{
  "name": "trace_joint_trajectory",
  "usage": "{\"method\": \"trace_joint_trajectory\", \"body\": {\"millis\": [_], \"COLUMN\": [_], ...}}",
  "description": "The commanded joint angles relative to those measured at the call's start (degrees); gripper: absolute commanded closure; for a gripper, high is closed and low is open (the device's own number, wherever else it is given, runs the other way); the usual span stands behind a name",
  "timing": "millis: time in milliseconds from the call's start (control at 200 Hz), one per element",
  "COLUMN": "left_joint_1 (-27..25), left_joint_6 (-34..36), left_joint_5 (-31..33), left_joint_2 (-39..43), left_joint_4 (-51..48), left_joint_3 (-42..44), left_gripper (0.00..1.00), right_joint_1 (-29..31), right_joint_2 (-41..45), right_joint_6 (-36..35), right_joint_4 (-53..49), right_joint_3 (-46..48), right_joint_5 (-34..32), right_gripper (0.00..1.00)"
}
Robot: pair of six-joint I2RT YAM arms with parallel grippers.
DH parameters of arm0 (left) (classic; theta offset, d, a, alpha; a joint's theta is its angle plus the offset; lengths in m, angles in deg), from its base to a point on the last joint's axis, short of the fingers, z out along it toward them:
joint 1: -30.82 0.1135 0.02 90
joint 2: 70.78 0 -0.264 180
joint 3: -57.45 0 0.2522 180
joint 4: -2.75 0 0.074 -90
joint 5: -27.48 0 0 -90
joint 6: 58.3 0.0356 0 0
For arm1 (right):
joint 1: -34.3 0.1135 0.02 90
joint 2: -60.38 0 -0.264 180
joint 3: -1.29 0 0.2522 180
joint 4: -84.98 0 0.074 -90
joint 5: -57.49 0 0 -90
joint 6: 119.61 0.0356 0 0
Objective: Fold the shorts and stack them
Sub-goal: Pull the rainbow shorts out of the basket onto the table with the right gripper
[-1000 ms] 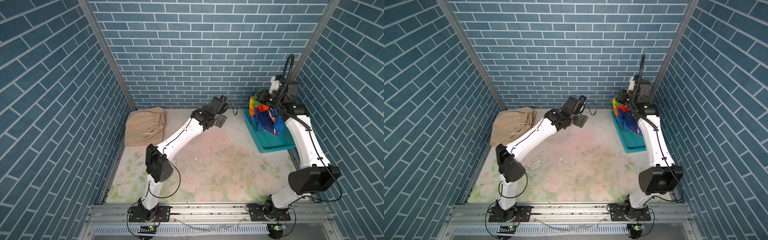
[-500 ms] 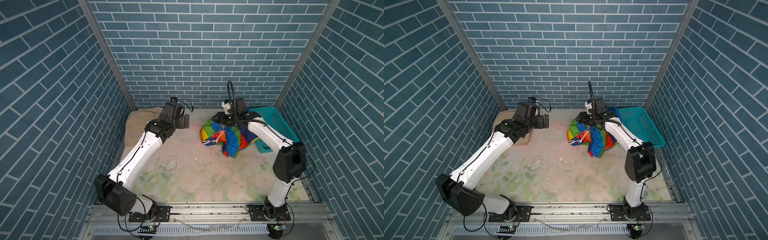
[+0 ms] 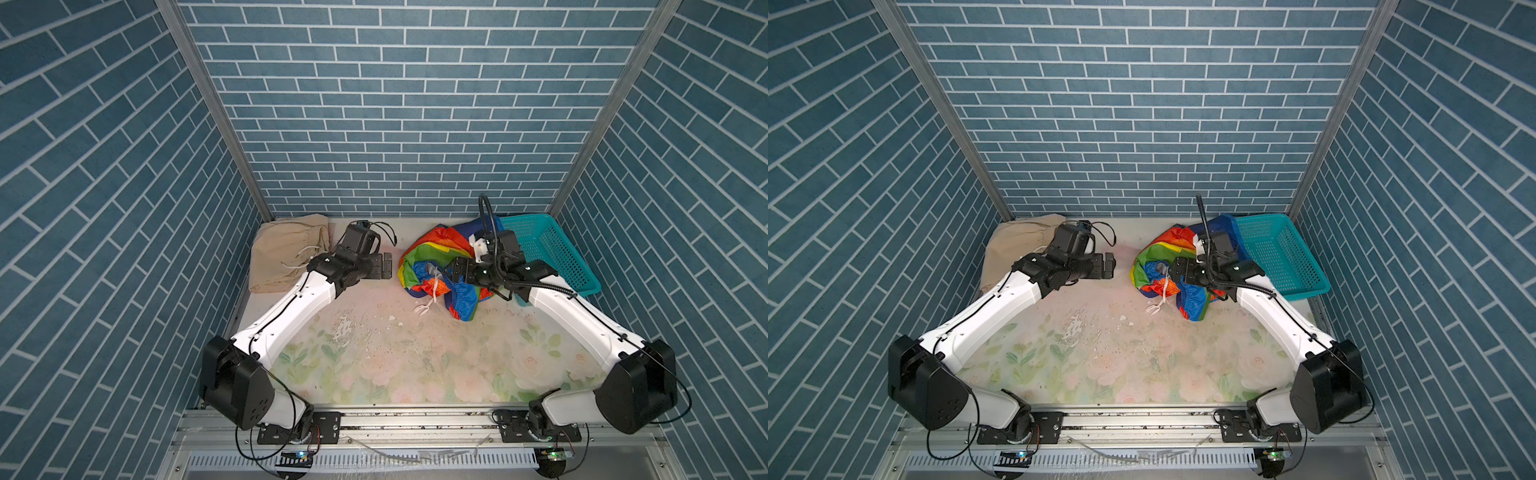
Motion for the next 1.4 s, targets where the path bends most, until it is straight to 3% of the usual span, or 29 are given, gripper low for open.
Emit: {"method": "trace_joint_trajectory", "body": {"millis": [0, 90, 190, 310, 490, 595, 750, 800, 875, 985, 1090, 1285, 1395], "left_joint_1": [-3.6, -6.8, -9.5, -10.6, -10.1, -7.9, -2.2, 0.4, 4.5, 8.3, 8.8, 8.7, 8.5], "left_joint_6": [-1.4, -1.7, -2.8, -5.3, -7.8, -9.4, -12.7, -13.3, -13.9, -12.8, -11.5, -12.6, -13.7], "left_joint_5": [-1.4, -0.4, -0.6, -0.8, 0.3, 0.4, -0.3, -0.7, -2.3, -5.2, -9.2, -14.4, -17.1], "left_joint_2": [-2.3, -3.8, -4.6, -3.9, 3.5, 7.9, 16.3, 19.2, 23.0, 24.0, 19.9, 13.8, 12.6], "left_joint_4": [0.5, 0.3, 1.4, 1.8, 2.2, 1.8, 1.7, 1.4, 1.2, 2.0, 4.1, 11.4, 14.6], "left_joint_3": [-1.5, -2.0, -1.2, 0.7, 5.6, 8.2, 13.9, 15.9, 18.7, 21.4, 22.1, 24.4, 25.4], "left_gripper": [0.0, 0.0, 0.0, 0.0, 0.0, 0.0, 0.0, 0.0, 0.0, 0.0, 0.0, 0.0, 0.0], "right_joint_1": [-3.3, -5.8, -6.2, -3.8, 5.4, 11.0, 17.5, 17.6, 17.3, 15.7, 12.8, 3.8, -2.3], "right_joint_2": [3.1, 4.8, 1.7, -4.3, -11.8, -18.7, -29.4, -31.9, -32.5, -28.5, -20.1, -2.2, 5.3], "right_joint_6": [3.3, 3.4, 2.1, 2.3, 2.2, 2.3, 0.8, 0.7, -1.0, -2.8, -2.9, 0.5, 4.0], "right_joint_4": [1.3, 4.2, 8.2, 13.6, 10.9, 7.9, 3.2, 1.3, -0.4, -0.4, 0.6, 1.2, 3.4], "right_joint_3": [8.1, 13.7, 16.6, 15.4, 1.6, -10.3, -26.6, -29.7, -30.2, -25.4, -16.0, 3.8, 12.3], "right_joint_5": [-4.5, -4.2, -2.3, 0.6, -0.8, -0.9, 1.8, 3.7, 3.5, 3.3, 0.9, -9.5, -11.4], "right_gripper": [0.01, 0.02, 0.11, 0.4, 0.86, 1.0, 1.0, 0.89, 0.65, 0.36, 0.17, 0.02, 0.01]}}
